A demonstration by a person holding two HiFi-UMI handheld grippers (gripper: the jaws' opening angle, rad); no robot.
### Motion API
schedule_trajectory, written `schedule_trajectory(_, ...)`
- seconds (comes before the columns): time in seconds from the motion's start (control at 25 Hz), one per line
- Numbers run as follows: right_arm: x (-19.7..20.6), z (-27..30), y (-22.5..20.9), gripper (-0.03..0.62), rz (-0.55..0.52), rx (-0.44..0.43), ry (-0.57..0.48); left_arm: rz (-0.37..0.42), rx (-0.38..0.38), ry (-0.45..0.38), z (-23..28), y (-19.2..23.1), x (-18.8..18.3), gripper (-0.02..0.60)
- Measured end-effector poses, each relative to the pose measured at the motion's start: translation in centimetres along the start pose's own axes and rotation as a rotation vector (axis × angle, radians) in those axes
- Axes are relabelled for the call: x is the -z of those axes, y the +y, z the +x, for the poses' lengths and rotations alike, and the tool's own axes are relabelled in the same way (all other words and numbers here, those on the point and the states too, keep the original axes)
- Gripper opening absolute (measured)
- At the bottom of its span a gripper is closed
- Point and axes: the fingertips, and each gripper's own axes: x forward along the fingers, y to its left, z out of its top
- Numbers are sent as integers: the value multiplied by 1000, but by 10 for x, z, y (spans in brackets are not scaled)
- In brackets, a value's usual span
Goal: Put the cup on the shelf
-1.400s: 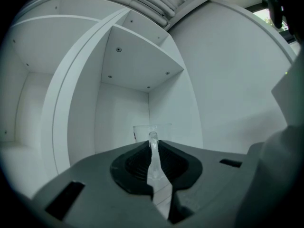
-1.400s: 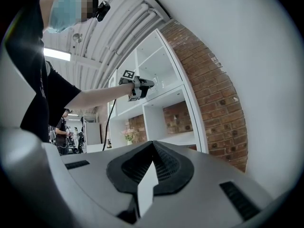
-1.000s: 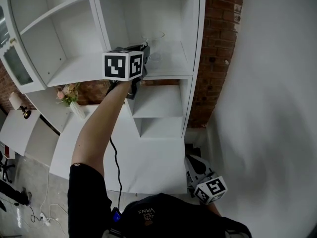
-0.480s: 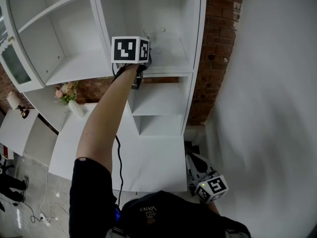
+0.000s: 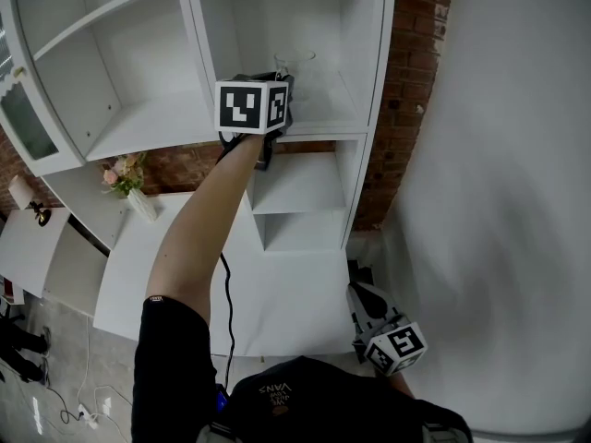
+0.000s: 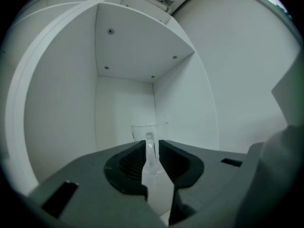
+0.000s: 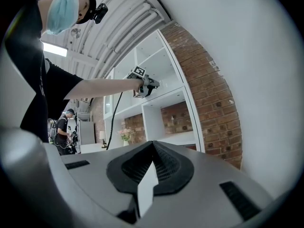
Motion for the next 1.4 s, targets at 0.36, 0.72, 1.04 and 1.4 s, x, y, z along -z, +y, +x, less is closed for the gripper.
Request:
schedule_trajectory(0.36, 6, 3, 39, -2, 3, 40, 4, 15, 95, -55, -30, -9, 5, 101)
schedule_trajectory(0.72, 17, 0, 87, -2, -5, 100, 5, 24, 192, -99, -78, -11, 42, 100)
schedule_trajectory(1.04, 22, -3, 126, -2, -15, 152, -15, 25, 278, -146, -138, -11, 83, 77)
schedule_trajectory(1.4, 24, 1, 168, -2, -8, 199, -45, 68, 352, -169, -206, -7, 138, 8)
